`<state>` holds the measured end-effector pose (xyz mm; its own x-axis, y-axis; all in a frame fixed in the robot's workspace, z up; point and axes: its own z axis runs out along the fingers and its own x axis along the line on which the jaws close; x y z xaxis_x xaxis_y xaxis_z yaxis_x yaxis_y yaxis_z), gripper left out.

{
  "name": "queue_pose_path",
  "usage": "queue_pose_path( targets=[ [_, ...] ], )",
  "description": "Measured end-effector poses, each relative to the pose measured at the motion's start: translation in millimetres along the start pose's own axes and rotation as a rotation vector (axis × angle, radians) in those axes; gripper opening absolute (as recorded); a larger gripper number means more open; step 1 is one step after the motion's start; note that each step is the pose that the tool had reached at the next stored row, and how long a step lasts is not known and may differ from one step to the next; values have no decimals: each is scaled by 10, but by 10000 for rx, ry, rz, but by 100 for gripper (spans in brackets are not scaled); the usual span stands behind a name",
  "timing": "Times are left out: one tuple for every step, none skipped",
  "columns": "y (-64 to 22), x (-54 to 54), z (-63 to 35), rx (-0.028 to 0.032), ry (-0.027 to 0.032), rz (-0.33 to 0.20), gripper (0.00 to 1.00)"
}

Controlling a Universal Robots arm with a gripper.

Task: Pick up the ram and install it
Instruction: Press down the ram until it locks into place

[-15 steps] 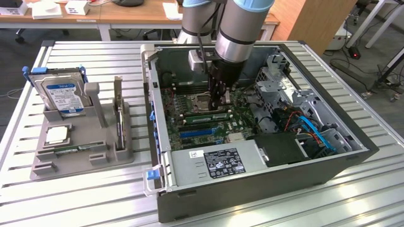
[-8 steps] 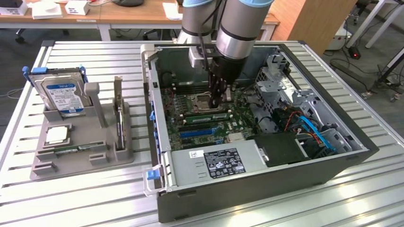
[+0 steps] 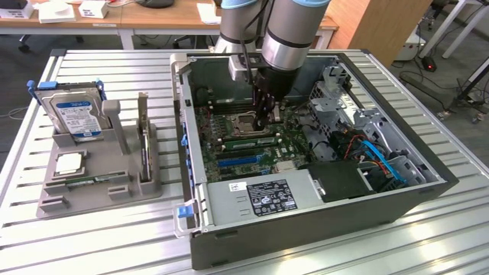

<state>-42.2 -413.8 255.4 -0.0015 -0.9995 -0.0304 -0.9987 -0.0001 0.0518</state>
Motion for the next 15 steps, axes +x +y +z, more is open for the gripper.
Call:
queue_pose_path(
  targets=[
    [0,0,0,0,0,0,9],
    [0,0,0,0,0,0,9],
    [0,0,0,0,0,0,9],
    [0,0,0,0,-1,0,9],
    [0,0,0,0,0,0,9],
    [0,0,0,0,0,0,9],
    [0,0,0,0,0,0,9],
    [0,0,0,0,0,0,9],
    [0,0,0,0,-1,0,9],
    [0,0,0,0,0,0,9],
    [0,0,0,0,0,0,9],
    [0,0,0,0,-1,0,9],
    [0,0,0,0,0,0,9],
    [0,0,0,0,-1,1,9],
    [0,0,0,0,-1,15,9]
  ],
)
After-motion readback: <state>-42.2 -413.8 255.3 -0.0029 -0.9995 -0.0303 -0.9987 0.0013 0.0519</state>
